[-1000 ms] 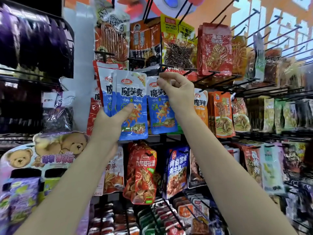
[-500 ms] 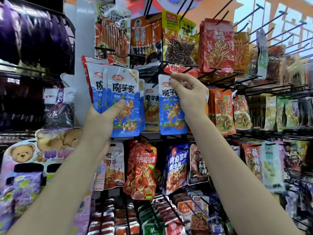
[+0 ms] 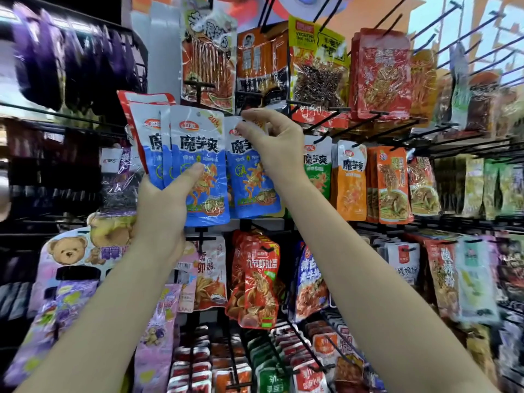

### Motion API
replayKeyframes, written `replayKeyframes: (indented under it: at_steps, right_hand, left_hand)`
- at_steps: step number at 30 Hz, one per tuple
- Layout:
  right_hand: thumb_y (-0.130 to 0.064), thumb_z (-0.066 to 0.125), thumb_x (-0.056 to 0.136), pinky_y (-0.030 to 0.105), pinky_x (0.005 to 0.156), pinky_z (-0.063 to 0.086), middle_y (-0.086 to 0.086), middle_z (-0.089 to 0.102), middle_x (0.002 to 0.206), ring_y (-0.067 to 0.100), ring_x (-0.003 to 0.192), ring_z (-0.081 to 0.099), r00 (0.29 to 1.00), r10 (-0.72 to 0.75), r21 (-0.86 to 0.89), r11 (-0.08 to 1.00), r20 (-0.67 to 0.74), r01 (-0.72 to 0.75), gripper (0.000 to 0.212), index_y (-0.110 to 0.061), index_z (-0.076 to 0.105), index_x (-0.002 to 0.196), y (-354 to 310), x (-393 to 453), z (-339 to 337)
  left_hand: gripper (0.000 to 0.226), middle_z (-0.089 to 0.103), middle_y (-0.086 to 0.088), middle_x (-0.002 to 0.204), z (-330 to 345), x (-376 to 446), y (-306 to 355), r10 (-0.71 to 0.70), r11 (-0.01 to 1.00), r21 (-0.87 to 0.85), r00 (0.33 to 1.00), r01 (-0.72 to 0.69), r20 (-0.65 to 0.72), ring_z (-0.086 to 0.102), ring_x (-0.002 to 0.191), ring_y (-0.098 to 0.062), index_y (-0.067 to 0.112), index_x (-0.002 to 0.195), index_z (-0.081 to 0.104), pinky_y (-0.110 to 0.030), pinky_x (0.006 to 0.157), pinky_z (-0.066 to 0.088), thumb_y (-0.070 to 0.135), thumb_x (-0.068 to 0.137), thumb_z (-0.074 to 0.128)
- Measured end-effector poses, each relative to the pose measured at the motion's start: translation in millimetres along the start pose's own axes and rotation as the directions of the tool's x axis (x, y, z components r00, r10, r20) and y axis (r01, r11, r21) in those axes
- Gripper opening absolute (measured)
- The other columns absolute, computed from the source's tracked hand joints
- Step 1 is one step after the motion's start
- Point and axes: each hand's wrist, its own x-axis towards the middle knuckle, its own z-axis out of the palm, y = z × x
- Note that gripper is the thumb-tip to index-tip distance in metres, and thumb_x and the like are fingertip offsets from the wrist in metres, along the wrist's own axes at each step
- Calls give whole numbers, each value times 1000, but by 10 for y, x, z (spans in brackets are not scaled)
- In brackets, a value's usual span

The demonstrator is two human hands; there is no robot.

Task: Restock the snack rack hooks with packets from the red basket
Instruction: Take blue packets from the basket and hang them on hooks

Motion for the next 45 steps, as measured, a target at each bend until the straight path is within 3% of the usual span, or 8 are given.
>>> replayKeyframes:
  at_steps: [12, 18, 22, 28, 33, 36, 40, 45]
  right_hand:
    - [-18, 80, 85, 42, 94, 55, 1, 74, 102, 19, 102, 67, 997, 77, -45, 996, -10, -77, 20, -10, 77, 103, 14, 29, 44]
    - [-23, 67, 96, 19, 74, 45, 1, 53, 97, 10, 79, 53, 985, -169, -465, 874, -19, 141, 23, -14, 72, 116, -65, -250, -54]
    - [-34, 66, 96, 18, 64, 39, 2, 62, 80, 3, 71, 52, 994, -112, -314, 944, -14, 101, 27, -9, 71, 88, -135, -460, -11]
    - [-24, 71, 93, 41, 84, 58, 1, 69, 103, 18, 97, 68, 999, 44, -120, 992, 22, -41, 22, -17, 59, 110, -109, -402, -44]
    - [-21, 72, 92, 40, 83, 56, -9, 53, 139, 18, 95, 65, 994, -37, -32, 999, 103, 40, 52, -32, 47, 135, -89, -293, -188]
    - [-25, 69, 95, 27, 81, 50, -14, 64, 125, -4, 85, 57, 995, -26, -90, 995, 101, 35, 29, -24, 65, 123, -110, -213, -115]
    - [-19, 69, 95, 44, 110, 43, -12, 68, 112, 8, 117, 59, 998, -13, -86, 996, 66, 19, 19, -17, 71, 113, -88, -105, -33]
    - [-16, 69, 94, 45, 111, 42, -4, 70, 117, 12, 120, 59, 997, 6, -65, 998, 83, -1, 20, -12, 72, 113, -77, -30, -12]
  left_hand:
    - [9, 78, 4, 90, -83, 73, -33, -72, 997, -15, 994, 73, 77, 75, 95, -26, 25, 90, 71, -56, 93, 57, 18, 90, 75]
    - [76, 74, -10, 119, -95, 103, -61, -24, 1000, 8, 981, 23, 193, 73, 104, -30, 8, 139, 54, -58, 85, 60, 28, 71, 82]
    - [42, 77, -9, 107, -61, 123, -95, -24, 1000, 25, 968, 19, 248, 75, 97, -30, 9, 116, 69, -50, 83, 61, 19, 76, 78]
    - [8, 78, 1, 94, -68, 152, -91, -38, 998, 58, 981, 27, 191, 76, 83, -21, 22, 102, 69, -38, 64, 62, 25, 99, 63]
    - [17, 78, -5, 79, -118, 126, -54, 9, 998, 66, 984, -21, 178, 75, 64, -24, 17, 93, 68, -37, 56, 61, 24, 103, 56]
    - [17, 78, -7, 85, -90, 141, -55, -7, 998, 69, 982, -6, 186, 76, 67, -26, 11, 104, 68, -38, 56, 61, 25, 102, 58]
    - [7, 78, -2, 93, -53, 156, -74, -16, 999, 54, 990, 8, 140, 76, 85, -27, 20, 97, 69, -49, 72, 63, 26, 98, 64]
    - [14, 76, 5, 75, -12, 153, -57, -22, 1000, 18, 993, 20, 114, 74, 65, -17, 22, 88, 65, -34, 54, 60, 19, 100, 61]
